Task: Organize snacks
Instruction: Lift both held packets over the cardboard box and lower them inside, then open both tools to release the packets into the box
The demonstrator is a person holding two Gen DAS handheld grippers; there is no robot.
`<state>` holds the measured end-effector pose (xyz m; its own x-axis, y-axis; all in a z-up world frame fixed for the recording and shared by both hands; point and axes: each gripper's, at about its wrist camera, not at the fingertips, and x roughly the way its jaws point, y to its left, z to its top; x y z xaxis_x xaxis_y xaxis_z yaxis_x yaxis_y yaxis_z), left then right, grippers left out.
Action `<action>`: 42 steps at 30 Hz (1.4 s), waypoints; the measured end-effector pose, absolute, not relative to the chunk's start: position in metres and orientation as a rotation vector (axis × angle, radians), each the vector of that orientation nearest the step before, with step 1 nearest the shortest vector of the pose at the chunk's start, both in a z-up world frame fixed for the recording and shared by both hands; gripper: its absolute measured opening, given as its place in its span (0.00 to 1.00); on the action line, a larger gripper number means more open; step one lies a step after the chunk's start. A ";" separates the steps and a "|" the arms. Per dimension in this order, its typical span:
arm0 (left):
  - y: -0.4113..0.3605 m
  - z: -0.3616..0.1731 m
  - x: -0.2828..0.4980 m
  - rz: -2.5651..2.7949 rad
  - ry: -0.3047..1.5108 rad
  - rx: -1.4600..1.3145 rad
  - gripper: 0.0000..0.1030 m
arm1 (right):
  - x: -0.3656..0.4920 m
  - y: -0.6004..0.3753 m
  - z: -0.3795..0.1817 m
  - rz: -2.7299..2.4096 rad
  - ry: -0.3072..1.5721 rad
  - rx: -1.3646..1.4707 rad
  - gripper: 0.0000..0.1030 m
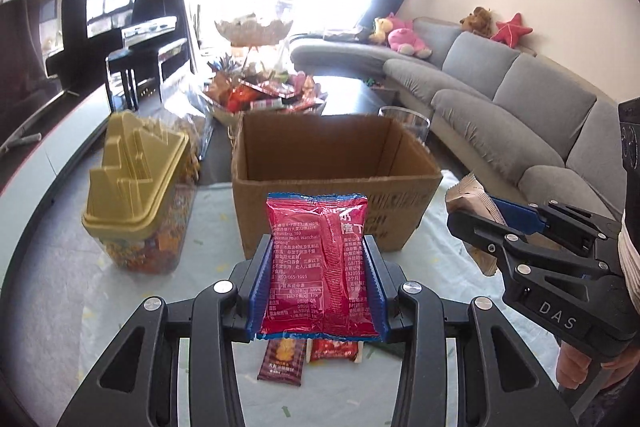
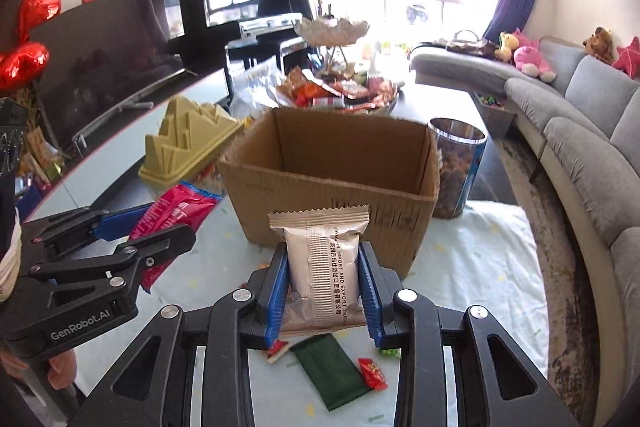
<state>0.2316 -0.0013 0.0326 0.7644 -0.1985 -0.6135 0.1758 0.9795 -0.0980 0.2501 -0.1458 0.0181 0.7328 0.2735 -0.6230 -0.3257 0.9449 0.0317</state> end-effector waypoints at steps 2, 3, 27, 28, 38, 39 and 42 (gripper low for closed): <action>-0.003 0.042 0.233 -0.204 0.649 -0.029 0.40 | 0.250 -0.148 0.028 0.327 0.650 -0.079 0.33; -0.003 0.046 0.235 -0.202 0.640 -0.025 0.40 | 0.250 -0.150 0.033 0.328 0.641 -0.076 0.33; 0.002 0.067 0.332 -0.173 0.653 -0.003 0.40 | 0.338 -0.145 0.055 0.305 0.670 -0.047 0.33; 0.003 0.065 0.337 -0.172 0.658 -0.002 0.40 | 0.342 -0.145 0.054 0.303 0.674 -0.049 0.33; 0.002 0.044 0.374 -0.173 0.706 -0.006 0.40 | 0.375 -0.142 0.035 0.304 0.710 -0.045 0.33; 0.002 0.042 0.378 -0.176 0.714 -0.002 0.41 | 0.378 -0.142 0.034 0.303 0.712 -0.046 0.33; -0.002 0.040 0.379 -0.164 0.709 0.036 0.60 | 0.386 -0.143 0.031 0.263 0.700 -0.051 0.44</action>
<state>0.3787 -0.0025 0.0400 0.7466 -0.1378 -0.6508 0.1624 0.9865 -0.0227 0.3857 -0.1430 0.0311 0.7334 0.2222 -0.6424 -0.2560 0.9658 0.0418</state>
